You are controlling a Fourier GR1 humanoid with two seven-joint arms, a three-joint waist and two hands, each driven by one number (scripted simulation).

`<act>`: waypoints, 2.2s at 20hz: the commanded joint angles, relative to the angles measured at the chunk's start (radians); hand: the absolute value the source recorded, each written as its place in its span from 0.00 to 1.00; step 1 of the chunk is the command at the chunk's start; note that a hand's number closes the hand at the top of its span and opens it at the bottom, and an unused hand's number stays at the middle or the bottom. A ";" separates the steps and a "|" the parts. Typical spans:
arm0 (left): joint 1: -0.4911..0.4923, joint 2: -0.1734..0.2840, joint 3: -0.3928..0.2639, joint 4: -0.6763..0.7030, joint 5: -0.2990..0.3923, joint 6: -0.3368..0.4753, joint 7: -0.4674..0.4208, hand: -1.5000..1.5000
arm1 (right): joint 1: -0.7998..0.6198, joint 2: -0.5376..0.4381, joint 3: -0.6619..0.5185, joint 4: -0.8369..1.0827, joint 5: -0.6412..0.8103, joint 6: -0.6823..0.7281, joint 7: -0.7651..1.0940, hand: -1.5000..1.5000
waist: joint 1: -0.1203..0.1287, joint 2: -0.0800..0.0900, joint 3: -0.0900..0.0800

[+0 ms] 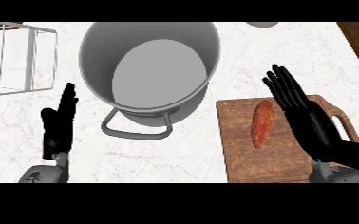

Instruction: Pick the sweet potato from the cutting board and place it in the pot

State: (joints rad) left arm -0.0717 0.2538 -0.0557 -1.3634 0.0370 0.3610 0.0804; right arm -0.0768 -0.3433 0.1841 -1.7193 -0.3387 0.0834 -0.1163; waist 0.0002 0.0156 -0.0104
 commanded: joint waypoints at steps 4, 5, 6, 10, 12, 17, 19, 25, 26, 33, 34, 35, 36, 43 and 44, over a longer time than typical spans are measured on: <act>0.011 0.096 0.031 -0.019 -0.024 -0.031 -0.011 0.50 | 0.208 0.022 -0.172 0.127 0.024 -0.322 0.203 1.00 | -0.058 -0.015 0.008; 0.036 0.124 0.040 -0.029 -0.032 -0.036 -0.019 0.50 | 0.245 0.001 -0.226 0.146 0.031 -0.386 0.252 1.00 | -0.069 -0.019 0.006; 0.034 0.136 0.038 -0.029 -0.045 -0.035 -0.027 0.50 | 0.277 0.004 -0.273 0.193 0.042 -0.457 0.277 1.00 | -0.085 -0.012 0.006; 0.071 0.136 0.021 -0.037 -0.019 -0.081 -0.009 0.50 | 0.339 -0.218 -0.282 0.159 0.456 -0.655 0.203 0.00 | -0.074 -0.028 -0.004; 0.089 0.154 0.012 -0.072 -0.020 -0.105 -0.018 0.50 | 0.395 -0.148 -0.234 0.073 0.543 -0.775 0.244 0.00 | -0.050 -0.031 0.001; 0.057 0.202 0.033 -0.118 0.018 -0.170 0.044 0.50 | 0.549 -0.054 -0.084 -0.202 0.788 -0.913 0.469 0.00 | -0.022 -0.021 0.004; 0.093 0.185 0.033 -0.105 0.025 -0.182 -0.016 0.50 | 0.568 -0.098 -0.053 -0.276 0.874 -0.828 0.652 0.00 | -0.004 -0.015 0.003; 0.098 0.190 0.038 -0.135 0.039 -0.205 0.002 0.50 | 0.472 -0.199 -0.045 -0.479 0.957 -0.517 1.069 0.00 | 0.022 -0.011 0.004; 0.100 0.198 0.030 -0.156 0.025 -0.203 0.010 0.50 | 0.405 -0.245 -0.076 -0.456 0.897 -0.436 1.115 0.00 | 0.036 -0.009 0.005; 0.046 0.151 -0.019 -0.136 -0.013 -0.182 0.020 0.50 | 0.170 -0.301 -0.006 -0.374 0.685 -0.126 1.391 0.00 | 0.059 0.001 0.005; 0.035 0.192 0.020 -0.132 0.008 -0.206 0.032 0.50 | 0.156 -0.283 0.023 -0.359 0.663 -0.109 1.419 0.00 | 0.060 -0.001 0.006; 0.044 0.185 0.002 -0.159 0.007 -0.209 0.061 0.50 | 0.127 -0.269 0.030 -0.326 0.628 -0.094 1.435 0.00 | 0.064 -0.003 0.007; 0.028 0.222 0.038 -0.146 0.034 -0.241 0.067 0.50 | 0.100 -0.282 0.015 -0.302 0.579 -0.064 1.436 0.00 | 0.059 -0.003 0.007; 0.044 0.169 0.015 -0.143 0.001 -0.202 0.055 0.50 | -0.167 -0.238 0.038 -0.093 0.445 0.001 1.544 0.00 | 0.051 -0.007 0.008; 0.065 0.154 0.000 -0.124 -0.030 -0.181 0.026 0.50 | -0.179 -0.222 0.055 -0.112 0.435 0.000 1.562 0.00 | 0.035 -0.011 0.008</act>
State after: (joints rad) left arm -0.0289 0.4178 -0.0545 -1.5043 0.0249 0.1696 0.1278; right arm -0.1244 -0.5902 0.2197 -1.8840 0.1593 -0.0147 1.2028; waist 0.0479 0.0090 -0.0028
